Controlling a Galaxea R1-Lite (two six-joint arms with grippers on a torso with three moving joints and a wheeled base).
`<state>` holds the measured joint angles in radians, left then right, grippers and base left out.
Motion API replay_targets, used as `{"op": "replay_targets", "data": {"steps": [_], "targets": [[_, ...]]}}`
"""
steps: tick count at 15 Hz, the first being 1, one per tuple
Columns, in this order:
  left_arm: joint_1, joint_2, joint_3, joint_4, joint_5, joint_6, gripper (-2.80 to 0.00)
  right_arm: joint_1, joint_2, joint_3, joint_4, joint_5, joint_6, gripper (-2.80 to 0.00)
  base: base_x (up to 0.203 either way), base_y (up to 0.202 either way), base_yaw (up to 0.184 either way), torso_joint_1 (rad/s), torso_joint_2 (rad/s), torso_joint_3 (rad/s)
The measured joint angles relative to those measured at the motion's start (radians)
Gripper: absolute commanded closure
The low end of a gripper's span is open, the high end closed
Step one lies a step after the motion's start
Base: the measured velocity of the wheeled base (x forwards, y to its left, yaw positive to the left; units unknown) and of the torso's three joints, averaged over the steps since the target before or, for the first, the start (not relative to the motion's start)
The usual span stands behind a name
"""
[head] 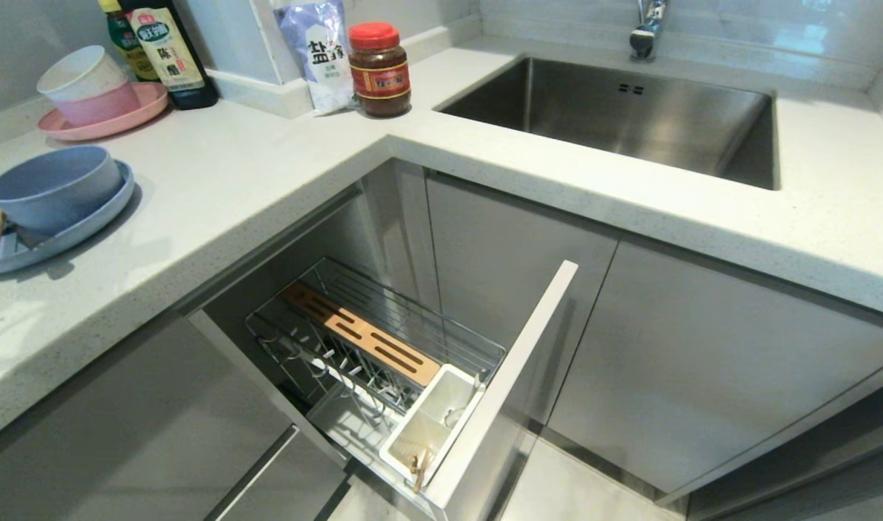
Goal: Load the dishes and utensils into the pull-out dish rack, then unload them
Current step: Close the cupboard
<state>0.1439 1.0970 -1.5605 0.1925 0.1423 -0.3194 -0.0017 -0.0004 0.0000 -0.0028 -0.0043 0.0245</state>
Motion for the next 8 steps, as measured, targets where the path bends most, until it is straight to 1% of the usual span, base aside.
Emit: {"op": "replay_targets", "data": {"steps": [2, 4, 6, 8], "targets": [[-0.133, 0.032, -0.016, -0.008, 0.002, -0.066, 0.00, 0.000, 0.000, 0.000, 0.000, 0.000, 0.000, 0.00, 0.000, 0.000, 0.000, 0.000, 0.00, 0.000], [-0.303, 0.067, -0.018, -0.010, 0.005, -0.112, 0.00, 0.000, 0.000, 0.000, 0.000, 0.000, 0.000, 0.00, 0.000, 0.000, 0.000, 0.000, 0.00, 0.000], [-0.479, 0.109, -0.005, -0.010, 0.013, -0.129, 0.00, 0.000, 0.000, 0.000, 0.000, 0.000, 0.000, 0.00, 0.000, 0.000, 0.000, 0.000, 0.00, 0.000], [-0.635, 0.165, 0.013, -0.011, 0.048, -0.134, 0.00, 0.000, 0.000, 0.000, 0.000, 0.000, 0.000, 0.00, 0.000, 0.000, 0.000, 0.000, 0.00, 0.000]]}}
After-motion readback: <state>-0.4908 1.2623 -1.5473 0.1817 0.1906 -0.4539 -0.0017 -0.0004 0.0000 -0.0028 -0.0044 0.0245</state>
